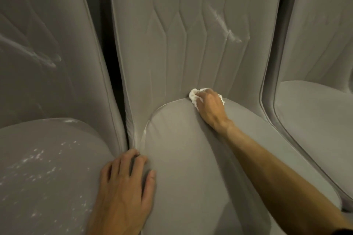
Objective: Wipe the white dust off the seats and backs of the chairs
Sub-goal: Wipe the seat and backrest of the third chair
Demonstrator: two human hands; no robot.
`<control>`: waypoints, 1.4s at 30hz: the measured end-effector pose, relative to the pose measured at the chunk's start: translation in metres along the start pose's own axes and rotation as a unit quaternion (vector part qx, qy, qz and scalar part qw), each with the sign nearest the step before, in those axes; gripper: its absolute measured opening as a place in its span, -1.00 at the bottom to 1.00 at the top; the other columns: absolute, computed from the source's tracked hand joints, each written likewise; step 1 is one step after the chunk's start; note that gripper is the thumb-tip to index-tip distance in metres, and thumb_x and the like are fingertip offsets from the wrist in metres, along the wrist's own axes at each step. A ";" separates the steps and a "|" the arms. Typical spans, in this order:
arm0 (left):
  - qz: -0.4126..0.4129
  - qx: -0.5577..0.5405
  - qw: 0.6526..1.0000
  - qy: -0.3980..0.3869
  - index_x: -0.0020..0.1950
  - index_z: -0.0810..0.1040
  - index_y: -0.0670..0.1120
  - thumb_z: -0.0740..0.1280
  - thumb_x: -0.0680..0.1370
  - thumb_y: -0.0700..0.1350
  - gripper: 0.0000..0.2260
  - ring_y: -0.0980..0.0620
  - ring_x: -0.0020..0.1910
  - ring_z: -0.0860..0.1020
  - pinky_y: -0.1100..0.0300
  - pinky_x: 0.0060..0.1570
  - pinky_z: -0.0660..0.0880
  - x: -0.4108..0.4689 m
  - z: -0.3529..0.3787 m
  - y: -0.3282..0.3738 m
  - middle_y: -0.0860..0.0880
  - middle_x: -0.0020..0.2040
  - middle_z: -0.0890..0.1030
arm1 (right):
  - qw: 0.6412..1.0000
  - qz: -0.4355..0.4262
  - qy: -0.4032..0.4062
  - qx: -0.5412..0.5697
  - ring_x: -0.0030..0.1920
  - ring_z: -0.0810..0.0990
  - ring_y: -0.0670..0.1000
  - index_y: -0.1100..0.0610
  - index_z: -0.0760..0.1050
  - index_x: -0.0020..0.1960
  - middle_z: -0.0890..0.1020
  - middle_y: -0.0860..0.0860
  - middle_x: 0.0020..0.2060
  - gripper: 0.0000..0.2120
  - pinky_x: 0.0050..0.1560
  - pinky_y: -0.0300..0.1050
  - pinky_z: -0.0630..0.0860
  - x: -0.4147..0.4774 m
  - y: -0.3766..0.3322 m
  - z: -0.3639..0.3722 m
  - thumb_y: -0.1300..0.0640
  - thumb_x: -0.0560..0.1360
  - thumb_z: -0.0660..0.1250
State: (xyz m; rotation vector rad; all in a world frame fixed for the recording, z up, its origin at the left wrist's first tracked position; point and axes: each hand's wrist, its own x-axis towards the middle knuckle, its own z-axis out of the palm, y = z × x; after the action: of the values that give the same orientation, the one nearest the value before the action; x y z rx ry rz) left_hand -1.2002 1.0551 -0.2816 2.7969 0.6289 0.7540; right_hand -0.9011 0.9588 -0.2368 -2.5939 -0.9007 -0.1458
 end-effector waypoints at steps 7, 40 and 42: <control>0.000 0.001 1.000 -0.012 0.09 0.62 -0.07 0.19 0.57 0.10 -0.67 -0.22 0.11 0.61 -0.13 0.14 0.40 0.001 -0.004 0.002 -0.12 0.22 0.59 | 0.986 0.135 0.074 -0.057 0.05 0.60 0.25 0.13 0.65 0.04 0.64 0.18 -0.02 -0.80 0.01 0.05 0.45 -0.007 0.038 -0.012 0.16 0.54 0.26; -0.008 -0.005 0.997 -0.079 0.22 0.52 0.05 0.15 0.64 0.09 -0.74 0.01 0.25 0.52 0.06 0.27 0.31 -0.004 -0.006 -0.001 0.05 0.31 0.50 | 0.976 -0.203 -0.048 0.054 -0.03 0.58 0.12 0.06 0.52 -0.13 0.58 0.03 -0.11 -0.93 -0.03 0.07 0.47 -0.014 -0.052 0.026 0.19 0.50 0.28; -0.012 -0.006 0.997 -0.078 0.21 0.51 0.06 0.15 0.64 0.09 -0.76 0.03 0.25 0.51 0.08 0.28 0.29 -0.004 -0.008 0.001 0.07 0.29 0.49 | 0.992 -0.120 -0.031 0.030 0.06 0.58 0.18 0.11 0.57 -0.03 0.62 0.11 0.00 -0.88 0.04 0.07 0.47 0.002 -0.022 0.016 0.17 0.54 0.25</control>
State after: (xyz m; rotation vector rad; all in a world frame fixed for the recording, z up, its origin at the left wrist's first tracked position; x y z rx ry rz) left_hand -1.2074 1.0532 -0.2766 2.7966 0.6266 0.5263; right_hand -0.9133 0.9817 -0.2435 -2.4398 -1.2203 -0.1030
